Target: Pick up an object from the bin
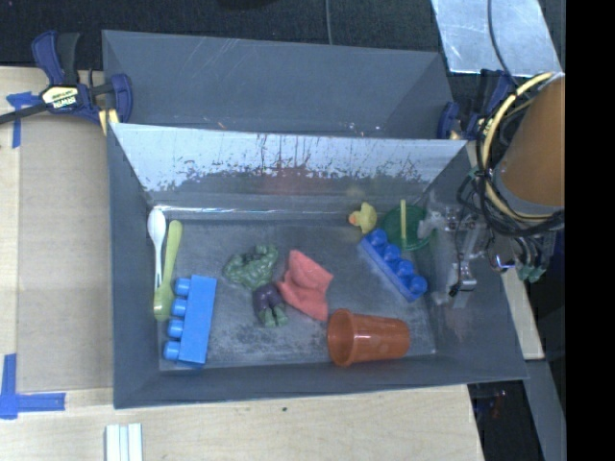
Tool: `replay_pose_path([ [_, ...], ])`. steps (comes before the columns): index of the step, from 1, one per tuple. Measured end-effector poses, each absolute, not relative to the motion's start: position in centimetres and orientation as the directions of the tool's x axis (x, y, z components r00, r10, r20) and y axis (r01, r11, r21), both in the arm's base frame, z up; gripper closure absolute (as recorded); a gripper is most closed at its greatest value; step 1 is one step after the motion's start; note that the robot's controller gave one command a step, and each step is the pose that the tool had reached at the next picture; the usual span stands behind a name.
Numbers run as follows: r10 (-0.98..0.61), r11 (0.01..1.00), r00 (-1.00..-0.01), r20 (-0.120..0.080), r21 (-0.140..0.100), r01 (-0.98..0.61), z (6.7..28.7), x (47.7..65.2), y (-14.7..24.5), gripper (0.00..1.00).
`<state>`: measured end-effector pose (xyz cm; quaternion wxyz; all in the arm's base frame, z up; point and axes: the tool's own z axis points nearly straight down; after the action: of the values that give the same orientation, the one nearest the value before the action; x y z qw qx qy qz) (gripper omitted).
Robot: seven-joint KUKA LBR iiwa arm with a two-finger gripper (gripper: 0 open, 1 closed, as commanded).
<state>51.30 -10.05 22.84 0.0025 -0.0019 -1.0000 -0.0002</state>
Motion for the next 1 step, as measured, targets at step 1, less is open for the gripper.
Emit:
replay_pose_path([
  [1,0.001,1.000,-1.000,-0.003,-0.001,0.001,23.29,51.43,-10.00,0.00],
])
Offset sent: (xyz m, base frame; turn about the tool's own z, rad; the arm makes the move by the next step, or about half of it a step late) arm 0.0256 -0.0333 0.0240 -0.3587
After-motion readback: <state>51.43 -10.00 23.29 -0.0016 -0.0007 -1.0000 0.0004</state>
